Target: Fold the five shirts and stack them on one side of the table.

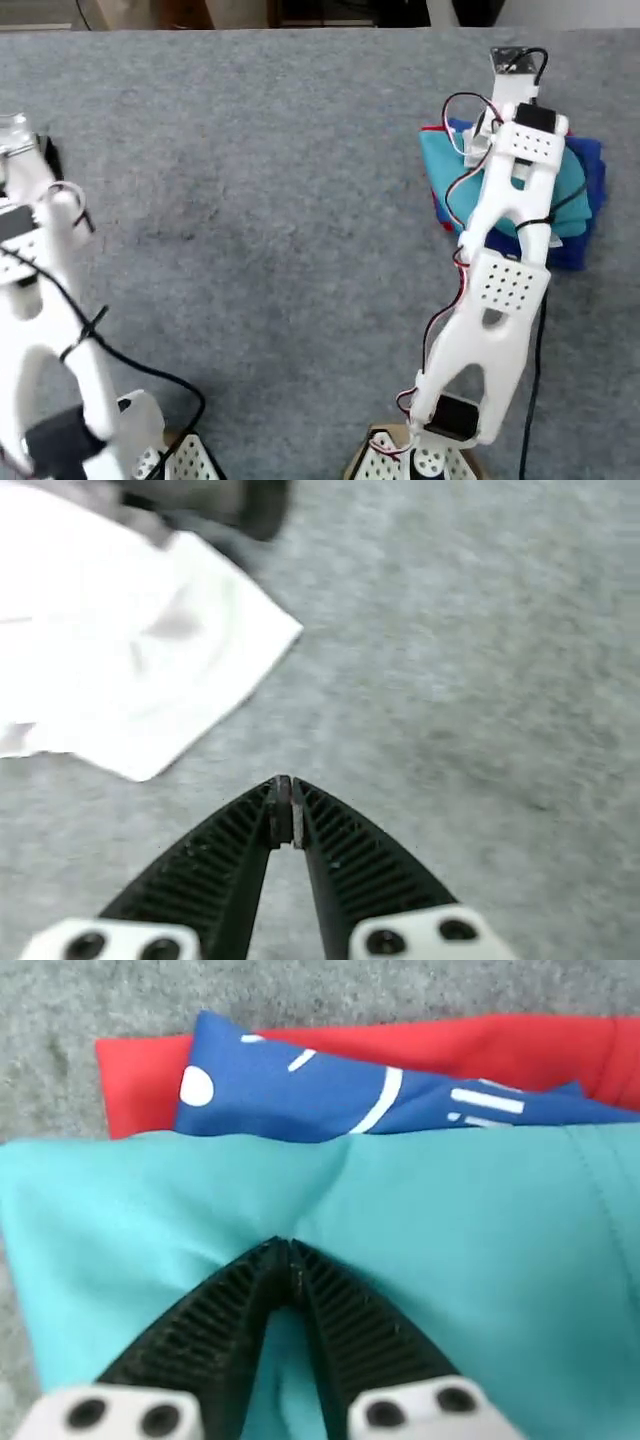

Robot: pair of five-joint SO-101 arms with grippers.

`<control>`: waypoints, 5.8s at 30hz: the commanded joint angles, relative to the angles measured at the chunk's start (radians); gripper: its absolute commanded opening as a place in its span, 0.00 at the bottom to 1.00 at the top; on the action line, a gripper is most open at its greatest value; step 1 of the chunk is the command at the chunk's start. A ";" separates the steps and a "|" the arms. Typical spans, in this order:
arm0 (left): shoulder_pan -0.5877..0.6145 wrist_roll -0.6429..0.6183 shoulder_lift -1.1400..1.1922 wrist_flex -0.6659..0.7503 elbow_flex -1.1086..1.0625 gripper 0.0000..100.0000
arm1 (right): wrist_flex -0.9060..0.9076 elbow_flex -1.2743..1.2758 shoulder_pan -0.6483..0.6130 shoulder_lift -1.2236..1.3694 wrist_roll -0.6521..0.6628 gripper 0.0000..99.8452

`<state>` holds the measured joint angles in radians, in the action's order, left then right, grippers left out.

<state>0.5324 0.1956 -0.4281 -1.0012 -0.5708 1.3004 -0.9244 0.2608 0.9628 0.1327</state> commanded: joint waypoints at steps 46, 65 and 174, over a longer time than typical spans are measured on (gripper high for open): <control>0.462 0.078 0.565 0.229 0.382 0.23 | 0.437 -0.742 0.101 -0.196 0.210 0.02; 0.275 -0.035 0.840 -0.611 1.241 0.02 | 0.473 -0.742 0.058 -0.202 0.209 0.02; 0.537 -0.078 -0.053 -0.226 -0.006 0.30 | -0.414 0.265 -0.843 -0.591 -0.051 0.00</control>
<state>1.0725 0.1128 -0.4726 -1.2221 -0.6229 0.8815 -0.7879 -0.7165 0.4212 0.0806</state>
